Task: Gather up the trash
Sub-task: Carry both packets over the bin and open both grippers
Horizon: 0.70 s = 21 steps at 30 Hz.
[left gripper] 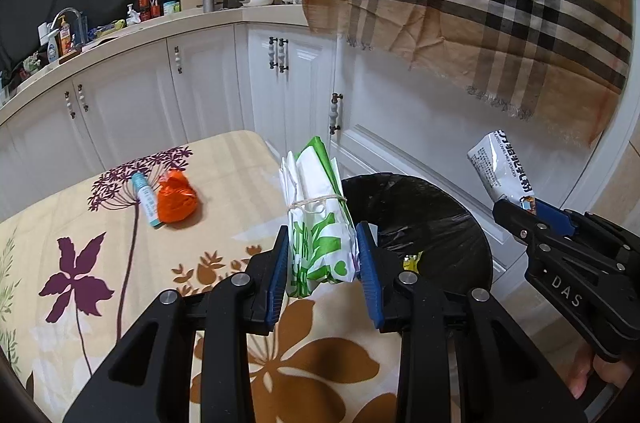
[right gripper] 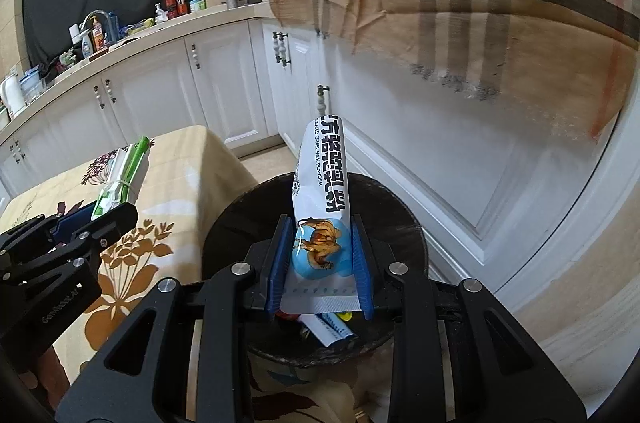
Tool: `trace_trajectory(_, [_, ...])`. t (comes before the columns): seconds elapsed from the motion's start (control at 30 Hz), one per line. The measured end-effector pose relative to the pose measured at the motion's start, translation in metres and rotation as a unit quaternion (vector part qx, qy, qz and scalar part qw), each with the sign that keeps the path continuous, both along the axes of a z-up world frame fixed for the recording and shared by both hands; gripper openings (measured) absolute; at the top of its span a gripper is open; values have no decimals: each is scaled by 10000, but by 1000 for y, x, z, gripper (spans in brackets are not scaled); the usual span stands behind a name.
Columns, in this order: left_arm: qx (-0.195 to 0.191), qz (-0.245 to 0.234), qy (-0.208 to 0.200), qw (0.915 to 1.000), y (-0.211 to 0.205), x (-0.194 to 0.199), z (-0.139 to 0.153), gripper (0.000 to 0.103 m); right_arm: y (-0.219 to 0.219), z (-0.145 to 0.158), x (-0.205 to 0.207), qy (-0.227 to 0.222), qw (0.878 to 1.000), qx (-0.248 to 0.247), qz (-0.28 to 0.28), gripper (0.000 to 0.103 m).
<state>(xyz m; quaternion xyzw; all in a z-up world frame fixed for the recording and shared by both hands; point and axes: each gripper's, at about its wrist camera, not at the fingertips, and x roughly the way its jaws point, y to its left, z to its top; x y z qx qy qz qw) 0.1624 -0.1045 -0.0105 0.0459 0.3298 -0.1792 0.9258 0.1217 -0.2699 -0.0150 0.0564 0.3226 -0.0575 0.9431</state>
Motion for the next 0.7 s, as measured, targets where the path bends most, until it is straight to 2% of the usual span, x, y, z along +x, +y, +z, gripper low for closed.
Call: trace_trajectory(0.7, [252, -103, 42, 9996, -30, 29, -16, 34, -15, -25, 33, 203, 9997, -24, -105, 28])
